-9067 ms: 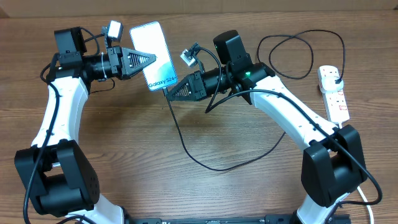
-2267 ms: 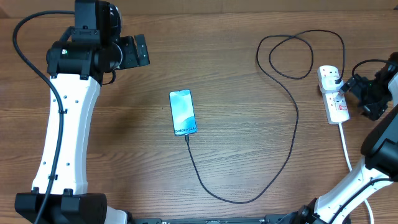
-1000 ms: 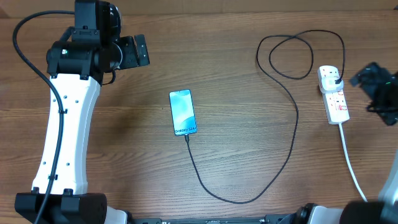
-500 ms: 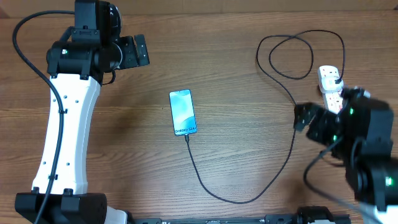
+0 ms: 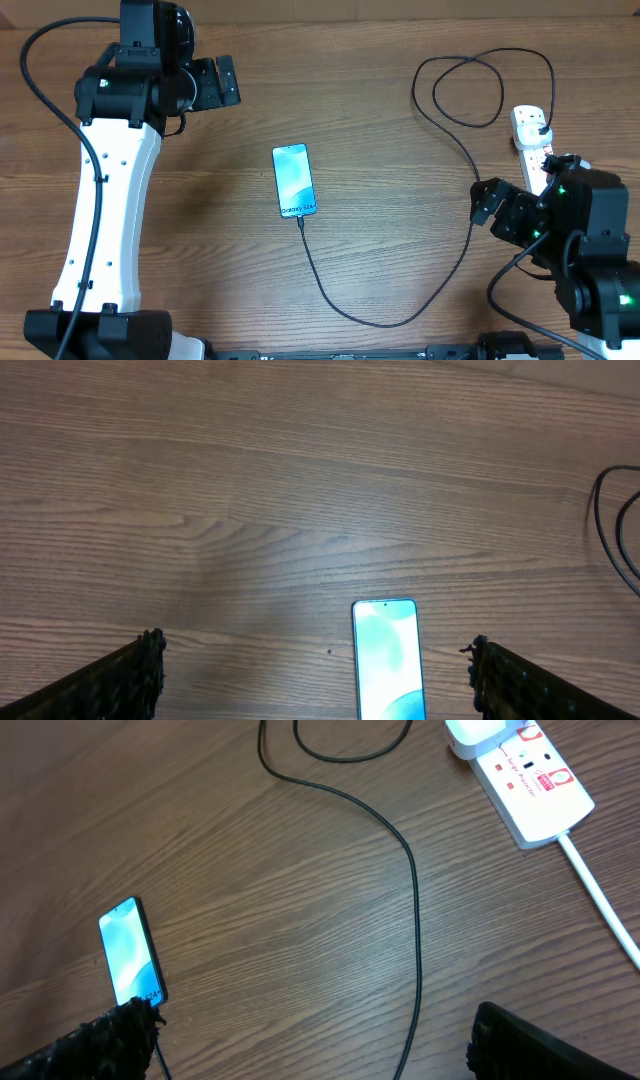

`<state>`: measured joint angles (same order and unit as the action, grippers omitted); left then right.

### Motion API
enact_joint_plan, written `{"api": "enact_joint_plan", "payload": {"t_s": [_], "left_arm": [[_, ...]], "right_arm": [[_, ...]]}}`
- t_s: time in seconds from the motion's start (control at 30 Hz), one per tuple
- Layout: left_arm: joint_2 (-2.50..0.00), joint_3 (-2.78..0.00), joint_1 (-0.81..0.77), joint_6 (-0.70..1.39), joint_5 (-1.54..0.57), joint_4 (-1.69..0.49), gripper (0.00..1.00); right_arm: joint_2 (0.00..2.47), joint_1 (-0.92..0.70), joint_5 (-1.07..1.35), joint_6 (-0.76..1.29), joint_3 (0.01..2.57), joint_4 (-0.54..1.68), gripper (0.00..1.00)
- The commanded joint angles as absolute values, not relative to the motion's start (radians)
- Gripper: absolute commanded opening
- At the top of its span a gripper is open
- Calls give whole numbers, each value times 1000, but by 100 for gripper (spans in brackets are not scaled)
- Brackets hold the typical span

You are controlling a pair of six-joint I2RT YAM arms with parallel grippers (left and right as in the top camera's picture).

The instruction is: Plug charger to phone and switch on socket

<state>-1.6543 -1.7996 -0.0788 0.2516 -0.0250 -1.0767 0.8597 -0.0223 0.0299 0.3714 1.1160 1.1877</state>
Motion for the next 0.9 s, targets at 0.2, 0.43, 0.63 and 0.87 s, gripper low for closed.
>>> {"api": "enact_joint_plan", "payload": {"t_s": [0.2, 0.43, 0.63, 0.87], "left_arm": [[-1658, -1803, -85, 240, -19, -1076, 100], [-1658, -1803, -85, 240, -19, -1076, 99], [-1658, -1803, -85, 240, -19, -1076, 99], [-1658, -1803, -85, 240, -19, -1076, 100]], "right_arm": [[886, -29, 8, 366, 1104, 1179, 100], [804, -43, 37, 292, 1005, 1049, 100], [610, -85, 135, 170, 736, 755, 100], [339, -86, 184, 114, 438, 464, 100]]}}
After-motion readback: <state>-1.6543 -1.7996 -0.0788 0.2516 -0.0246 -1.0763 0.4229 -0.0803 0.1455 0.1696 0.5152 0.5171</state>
